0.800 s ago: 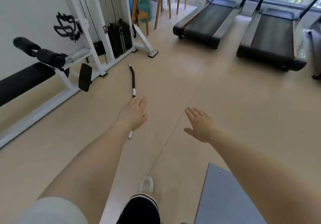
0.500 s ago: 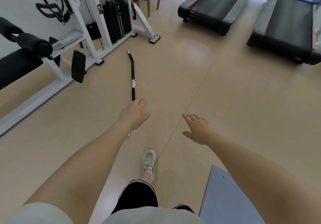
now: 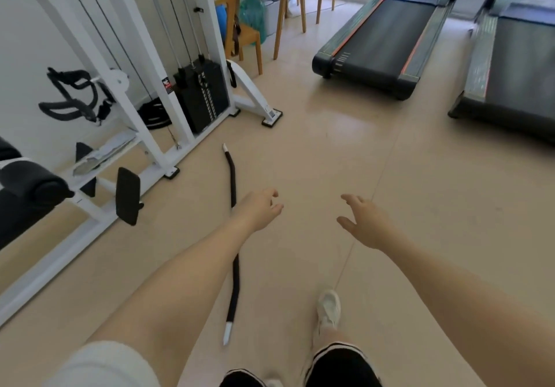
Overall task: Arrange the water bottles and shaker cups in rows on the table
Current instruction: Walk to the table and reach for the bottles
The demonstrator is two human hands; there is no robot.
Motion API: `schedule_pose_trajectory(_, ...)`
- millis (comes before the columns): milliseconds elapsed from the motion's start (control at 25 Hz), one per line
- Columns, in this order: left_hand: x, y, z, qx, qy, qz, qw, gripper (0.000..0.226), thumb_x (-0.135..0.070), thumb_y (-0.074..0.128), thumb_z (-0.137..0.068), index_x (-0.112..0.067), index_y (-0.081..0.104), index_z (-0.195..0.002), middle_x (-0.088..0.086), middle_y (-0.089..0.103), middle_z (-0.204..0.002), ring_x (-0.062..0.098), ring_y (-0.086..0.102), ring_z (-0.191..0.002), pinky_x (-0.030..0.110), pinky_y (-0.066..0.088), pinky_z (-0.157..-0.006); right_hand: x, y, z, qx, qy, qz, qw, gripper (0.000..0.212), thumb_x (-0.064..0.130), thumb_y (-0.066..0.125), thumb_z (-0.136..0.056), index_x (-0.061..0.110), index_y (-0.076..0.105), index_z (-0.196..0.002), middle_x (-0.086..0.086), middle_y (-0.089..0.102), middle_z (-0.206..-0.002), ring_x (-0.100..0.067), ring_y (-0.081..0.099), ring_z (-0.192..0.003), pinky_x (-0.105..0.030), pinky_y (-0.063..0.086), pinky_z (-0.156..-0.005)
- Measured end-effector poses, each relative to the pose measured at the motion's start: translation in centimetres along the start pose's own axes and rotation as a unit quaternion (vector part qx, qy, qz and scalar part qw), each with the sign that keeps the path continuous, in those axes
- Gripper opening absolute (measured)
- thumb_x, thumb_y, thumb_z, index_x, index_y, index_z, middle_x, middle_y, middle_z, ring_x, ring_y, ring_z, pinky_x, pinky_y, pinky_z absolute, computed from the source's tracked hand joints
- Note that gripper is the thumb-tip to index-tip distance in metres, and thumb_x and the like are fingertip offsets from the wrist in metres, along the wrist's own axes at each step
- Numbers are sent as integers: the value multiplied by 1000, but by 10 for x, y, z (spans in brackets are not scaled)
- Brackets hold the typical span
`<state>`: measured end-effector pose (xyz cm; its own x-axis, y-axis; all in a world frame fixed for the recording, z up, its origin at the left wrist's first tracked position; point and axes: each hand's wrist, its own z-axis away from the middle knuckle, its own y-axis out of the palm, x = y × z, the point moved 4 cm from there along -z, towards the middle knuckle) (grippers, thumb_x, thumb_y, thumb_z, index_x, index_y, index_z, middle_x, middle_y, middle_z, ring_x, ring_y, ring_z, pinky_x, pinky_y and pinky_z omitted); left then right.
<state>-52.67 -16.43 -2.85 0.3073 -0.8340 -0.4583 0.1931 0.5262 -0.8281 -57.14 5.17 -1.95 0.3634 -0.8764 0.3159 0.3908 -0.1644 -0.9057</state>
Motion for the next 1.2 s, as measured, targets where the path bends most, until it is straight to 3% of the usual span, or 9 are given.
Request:
schedule_pose_trajectory(120, -35, -22, -92, -13, 9, 3, 1000, 40, -32, 46, -92, -14, 46, -128, 9, 59, -115, 26, 56, -104, 36, 47, -87, -34, -36, -90, -7, -13, -13, 1000, 56, 32, 48, -93, 11, 28, -141, -12, 42, -143, -28, 39, -131, -40, 38, -103)
schedule_pose_trajectory(360, -122, -86, -274, -42, 2, 46, 998, 43, -24, 45, -93, -14, 39, -134, 9, 57, -120, 27, 54, -108, 36, 46, -90, -107, -147, -271, 18, -20, -14, 1000, 55, 32, 47, -94, 10, 28, -141, -13, 43, -142, -31, 43, -127, -40, 37, -104)
schedule_pose_trajectory(480, -147, -126, -351, -87, 2, 77, 993, 39, -23, 45, -92, -13, 44, -129, 9, 56, -122, 26, 51, -113, 35, 44, -93, -125, -195, -350, 1, 8, -75, 997, 54, 34, 46, -94, 12, 29, -140, -13, 44, -140, -30, 46, -125, -41, 39, -102)
schedule_pose_trajectory(720, -128, -181, -501, -100, -31, 102, 989, 36, -22, 47, -90, -13, 49, -125, 7, 58, -115, 23, 54, -104, 33, 45, -87, -126, -242, -510, 19, -34, -48, 998, 52, 41, 45, -93, 12, 36, -136, -9, 50, -136, -27, 49, -122, -37, 39, -98)
schedule_pose_trajectory(1000, -119, -277, -720, -69, -15, 82, 994, 39, -23, 43, -93, -12, 44, -130, 8, 53, -126, 26, 54, -110, 33, 44, -87, -119, -323, -738, 23, -51, 45, 997, 53, 43, 46, -92, 14, 37, -135, -9, 52, -134, -28, 51, -119, -39, 42, -98)
schedule_pose_trajectory(1200, -141, -360, -852, -104, 23, 62, 992, 39, -25, 48, -92, -13, 45, -129, 7, 55, -124, 21, 52, -107, 30, 42, -87, -120, -399, -875, -18, -70, 33, 997, 53, 40, 48, -91, 12, 38, -135, -11, 50, -135, -30, 50, -121, -40, 43, -98)
